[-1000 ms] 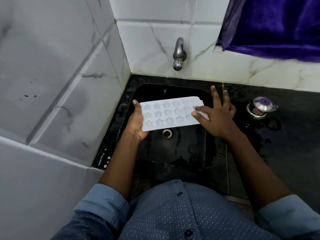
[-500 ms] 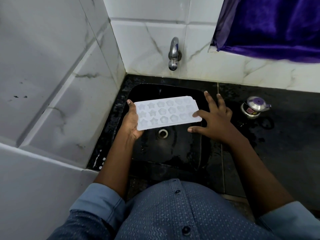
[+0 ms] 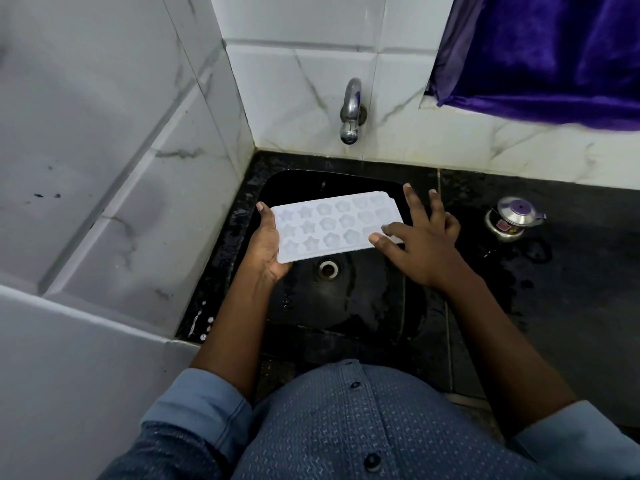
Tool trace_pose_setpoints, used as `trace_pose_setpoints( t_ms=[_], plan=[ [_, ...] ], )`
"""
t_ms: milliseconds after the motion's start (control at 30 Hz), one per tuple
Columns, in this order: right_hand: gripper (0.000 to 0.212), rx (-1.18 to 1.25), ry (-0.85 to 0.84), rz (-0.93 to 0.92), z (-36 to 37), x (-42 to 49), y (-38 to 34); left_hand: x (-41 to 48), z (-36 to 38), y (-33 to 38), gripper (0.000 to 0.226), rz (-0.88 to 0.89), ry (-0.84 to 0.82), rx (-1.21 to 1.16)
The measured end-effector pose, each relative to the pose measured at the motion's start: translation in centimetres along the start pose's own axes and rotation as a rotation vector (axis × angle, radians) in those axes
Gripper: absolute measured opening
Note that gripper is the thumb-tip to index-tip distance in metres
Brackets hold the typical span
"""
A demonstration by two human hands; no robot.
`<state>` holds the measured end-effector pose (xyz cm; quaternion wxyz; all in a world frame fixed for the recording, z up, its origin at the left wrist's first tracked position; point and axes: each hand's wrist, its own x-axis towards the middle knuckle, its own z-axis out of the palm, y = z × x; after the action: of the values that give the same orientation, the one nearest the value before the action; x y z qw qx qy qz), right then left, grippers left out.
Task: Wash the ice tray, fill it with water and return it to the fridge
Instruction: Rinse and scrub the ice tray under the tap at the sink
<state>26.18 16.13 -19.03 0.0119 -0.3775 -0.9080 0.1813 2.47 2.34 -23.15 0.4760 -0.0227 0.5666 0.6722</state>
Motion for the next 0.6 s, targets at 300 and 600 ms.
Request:
trace_pose_setpoints(
  t_ms=[300, 600],
  plan=[
    [0.059, 0.001, 0.024, 0.016, 0.40, -0.33, -0.15, -0.04, 0.20, -0.10, 0.091, -0.002, -0.022, -0.018],
    [0.062, -0.025, 0.079, 0.009, 0.72, -0.28, -0.06, -0.23, 0.06, -0.59, 0.087, -0.027, 0.009, -0.049]
  ],
)
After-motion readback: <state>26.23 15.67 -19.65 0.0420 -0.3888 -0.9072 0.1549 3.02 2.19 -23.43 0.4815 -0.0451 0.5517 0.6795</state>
